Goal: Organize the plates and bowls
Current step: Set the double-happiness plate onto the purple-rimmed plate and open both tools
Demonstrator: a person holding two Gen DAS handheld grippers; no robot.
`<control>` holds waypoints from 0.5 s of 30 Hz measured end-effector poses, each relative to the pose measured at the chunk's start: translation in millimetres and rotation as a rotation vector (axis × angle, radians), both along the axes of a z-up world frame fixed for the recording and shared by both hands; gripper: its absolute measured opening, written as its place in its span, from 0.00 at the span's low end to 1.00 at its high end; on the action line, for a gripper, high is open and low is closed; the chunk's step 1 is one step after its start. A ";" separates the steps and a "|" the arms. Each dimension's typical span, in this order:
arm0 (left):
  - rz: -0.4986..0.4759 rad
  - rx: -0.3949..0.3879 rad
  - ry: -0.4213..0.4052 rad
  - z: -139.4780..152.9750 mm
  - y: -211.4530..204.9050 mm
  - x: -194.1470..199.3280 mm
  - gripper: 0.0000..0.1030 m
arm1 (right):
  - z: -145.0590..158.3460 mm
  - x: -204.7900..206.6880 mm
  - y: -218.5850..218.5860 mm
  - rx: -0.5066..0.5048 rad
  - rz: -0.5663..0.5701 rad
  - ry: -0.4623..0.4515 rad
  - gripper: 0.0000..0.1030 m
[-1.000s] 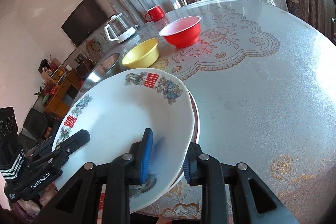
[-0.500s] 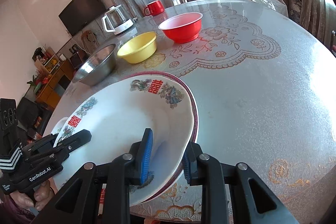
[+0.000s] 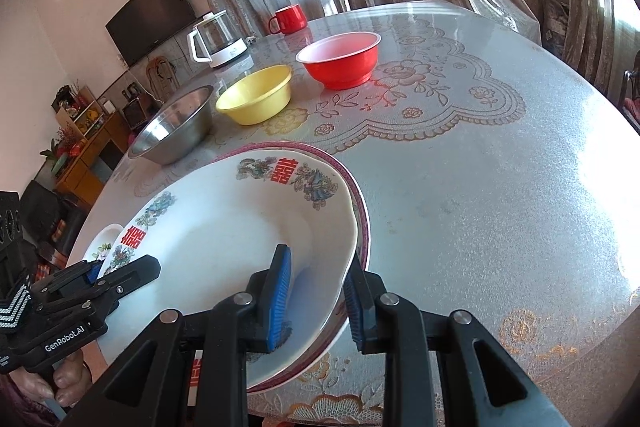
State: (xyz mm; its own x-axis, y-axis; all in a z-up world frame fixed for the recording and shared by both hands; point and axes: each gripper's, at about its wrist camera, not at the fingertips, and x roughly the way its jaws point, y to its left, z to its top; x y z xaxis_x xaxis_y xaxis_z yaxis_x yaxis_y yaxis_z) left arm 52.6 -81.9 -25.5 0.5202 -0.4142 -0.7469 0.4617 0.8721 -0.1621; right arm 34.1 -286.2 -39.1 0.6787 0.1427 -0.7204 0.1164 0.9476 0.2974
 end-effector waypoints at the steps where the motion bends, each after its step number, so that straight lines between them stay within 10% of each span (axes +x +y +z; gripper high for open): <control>1: 0.000 -0.005 0.000 0.1 1.1 -0.5 0.38 | 1.0 0.0 2.7 -0.025 -0.001 -0.002 0.25; 15: -0.005 -0.007 -0.002 1.4 3.7 -3.0 0.37 | 5.4 -3.0 6.4 -0.078 -0.029 -0.005 0.26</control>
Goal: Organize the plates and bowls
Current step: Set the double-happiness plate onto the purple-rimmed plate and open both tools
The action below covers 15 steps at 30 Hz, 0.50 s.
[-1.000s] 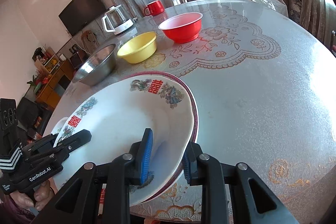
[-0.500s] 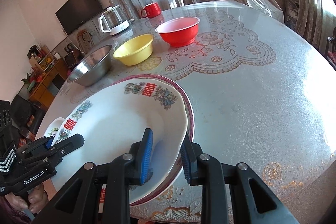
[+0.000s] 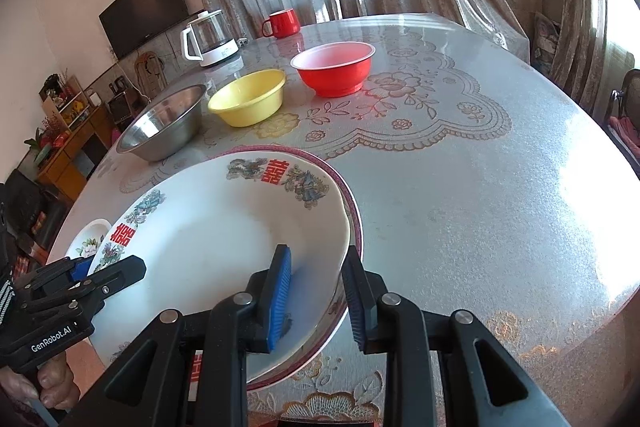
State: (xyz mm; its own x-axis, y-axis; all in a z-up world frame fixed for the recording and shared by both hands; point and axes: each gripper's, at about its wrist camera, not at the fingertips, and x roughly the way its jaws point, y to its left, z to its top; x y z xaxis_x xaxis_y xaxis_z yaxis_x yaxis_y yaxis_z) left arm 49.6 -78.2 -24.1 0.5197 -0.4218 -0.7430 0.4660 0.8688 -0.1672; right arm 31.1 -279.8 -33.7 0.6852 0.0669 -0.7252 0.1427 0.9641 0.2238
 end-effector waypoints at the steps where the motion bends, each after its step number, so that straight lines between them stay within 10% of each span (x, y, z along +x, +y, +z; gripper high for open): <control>1: -0.005 0.008 -0.005 -0.3 -1.3 -1.1 0.37 | 0.6 -0.6 0.2 -0.007 -0.009 -0.003 0.26; 15: -0.006 0.018 -0.034 2.0 -1.2 -4.4 0.37 | 18.6 -9.7 -2.2 -0.046 -0.029 -0.104 0.27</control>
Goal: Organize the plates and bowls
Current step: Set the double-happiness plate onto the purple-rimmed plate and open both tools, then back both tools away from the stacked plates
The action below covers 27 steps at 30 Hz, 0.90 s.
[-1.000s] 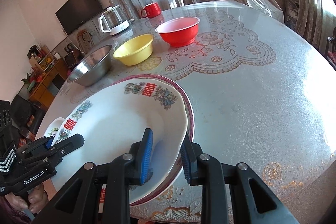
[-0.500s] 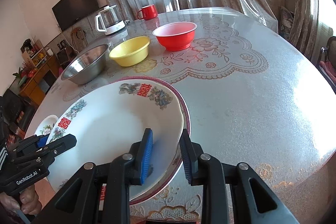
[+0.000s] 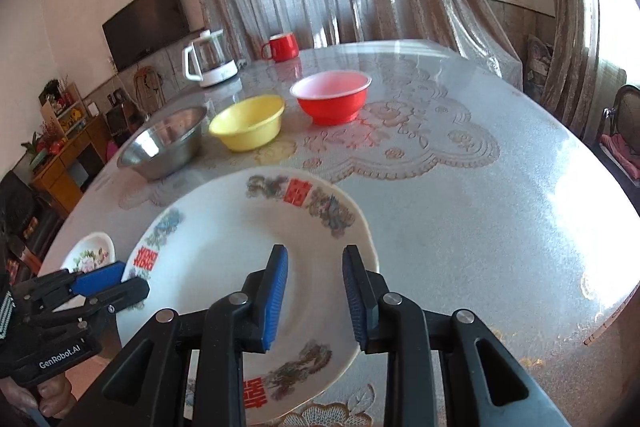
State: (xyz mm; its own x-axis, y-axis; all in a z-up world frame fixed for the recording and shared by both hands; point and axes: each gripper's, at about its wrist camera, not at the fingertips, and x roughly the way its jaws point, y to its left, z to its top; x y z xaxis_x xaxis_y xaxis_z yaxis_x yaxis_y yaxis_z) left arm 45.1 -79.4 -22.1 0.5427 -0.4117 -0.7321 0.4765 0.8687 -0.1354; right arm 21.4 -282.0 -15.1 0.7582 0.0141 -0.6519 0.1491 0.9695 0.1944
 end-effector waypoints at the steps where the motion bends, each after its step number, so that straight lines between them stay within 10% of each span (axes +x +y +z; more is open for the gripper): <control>1: 0.000 0.000 0.002 -0.3 -0.1 0.6 0.37 | 3.2 -0.6 -4.8 0.005 -0.007 -0.004 0.27; 27: 0.017 -0.005 -0.041 6.5 1.5 -4.1 0.38 | -22.5 16.4 -0.1 -0.046 -0.001 0.092 0.22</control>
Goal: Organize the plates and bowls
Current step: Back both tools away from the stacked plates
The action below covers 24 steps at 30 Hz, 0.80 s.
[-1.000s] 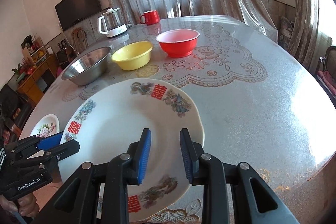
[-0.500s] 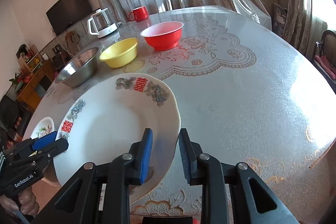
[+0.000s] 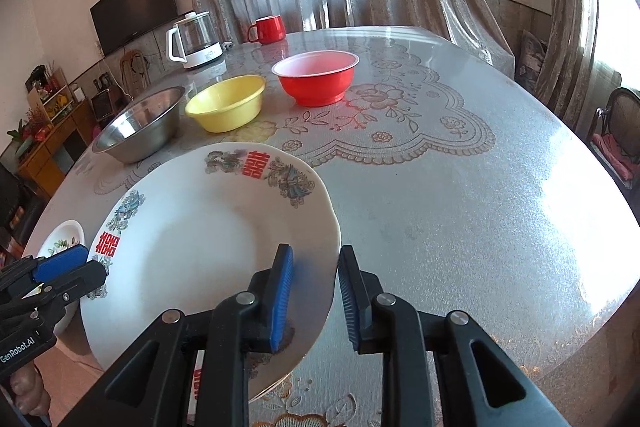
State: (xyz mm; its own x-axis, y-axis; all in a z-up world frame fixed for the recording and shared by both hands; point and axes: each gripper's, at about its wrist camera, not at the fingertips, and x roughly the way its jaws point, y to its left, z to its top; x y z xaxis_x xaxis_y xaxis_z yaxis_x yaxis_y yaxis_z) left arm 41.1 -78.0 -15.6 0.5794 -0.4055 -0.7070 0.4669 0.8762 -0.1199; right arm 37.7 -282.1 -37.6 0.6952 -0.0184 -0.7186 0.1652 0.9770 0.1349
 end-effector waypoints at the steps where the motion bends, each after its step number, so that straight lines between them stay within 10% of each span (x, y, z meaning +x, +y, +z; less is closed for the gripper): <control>1: -0.003 0.005 -0.006 0.3 -1.1 -1.1 0.38 | -0.3 0.1 1.2 -0.009 0.003 -0.001 0.22; 24: 0.045 0.007 -0.004 -2.2 3.3 -1.5 0.40 | -3.7 -0.9 29.3 -0.219 0.050 -0.014 0.31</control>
